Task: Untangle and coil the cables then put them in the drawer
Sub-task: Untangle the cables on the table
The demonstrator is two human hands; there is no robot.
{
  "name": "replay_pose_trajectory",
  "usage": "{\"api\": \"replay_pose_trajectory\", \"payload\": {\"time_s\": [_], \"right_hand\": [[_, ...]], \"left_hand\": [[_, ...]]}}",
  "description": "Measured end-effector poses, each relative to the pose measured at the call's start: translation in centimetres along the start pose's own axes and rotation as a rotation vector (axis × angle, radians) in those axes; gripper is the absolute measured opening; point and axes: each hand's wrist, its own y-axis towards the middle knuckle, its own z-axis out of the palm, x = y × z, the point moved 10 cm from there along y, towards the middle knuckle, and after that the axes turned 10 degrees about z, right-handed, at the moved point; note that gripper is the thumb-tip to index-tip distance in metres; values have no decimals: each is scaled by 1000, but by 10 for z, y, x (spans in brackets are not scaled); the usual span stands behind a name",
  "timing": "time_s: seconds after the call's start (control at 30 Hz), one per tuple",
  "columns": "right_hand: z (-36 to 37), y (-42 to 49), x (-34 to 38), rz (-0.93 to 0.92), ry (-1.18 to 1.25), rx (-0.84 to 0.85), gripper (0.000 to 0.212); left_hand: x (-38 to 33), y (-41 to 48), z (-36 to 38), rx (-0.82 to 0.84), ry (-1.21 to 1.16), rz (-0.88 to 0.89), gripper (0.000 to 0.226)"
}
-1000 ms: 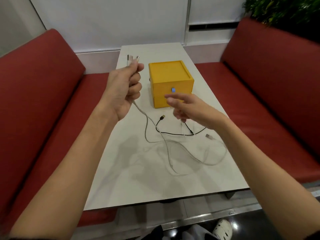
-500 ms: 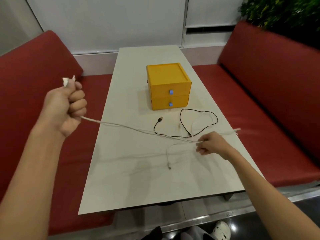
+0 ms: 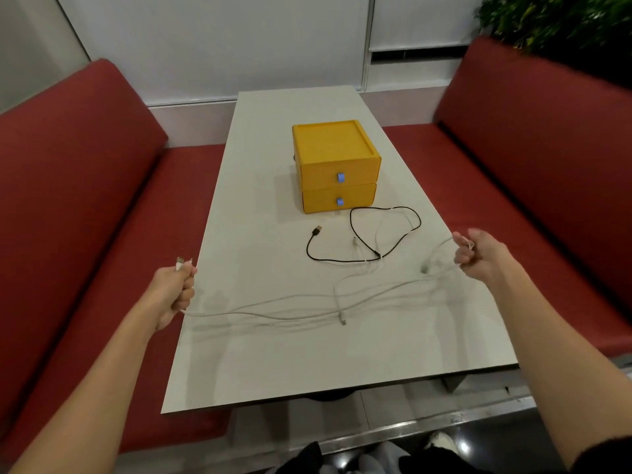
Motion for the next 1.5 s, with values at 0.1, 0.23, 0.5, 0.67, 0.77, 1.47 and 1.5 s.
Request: {"api": "replay_pose_trajectory", "payload": {"time_s": [0.1, 0.23, 0.5, 0.67, 0.77, 1.47, 1.5], "right_hand": [[9, -11, 18, -132, -365, -6, 24], [25, -21, 2, -126, -284, 225, 24], [-12, 0, -66, 47, -659, 26, 16], [6, -23, -36, -226, -1398, -213, 21], [12, -30, -40, -202, -1537, -195, 32], [162, -50, -42, -615, -1396, 68, 31], [167, -46, -51, -598, -1373, 76, 31]], "left_hand": [[13, 0, 0, 5, 38, -25, 29], [8, -4, 12, 50, 24, -8, 30], [-43, -12, 24, 151, -148, 36, 30], [-98, -32, 50, 291, -200, 88, 28], [-124, -48, 64, 346, -181, 123, 27], [-138, -86, 103, 376, -271, 241, 32], [-134, -87, 105, 366, -272, 233, 32]]}}
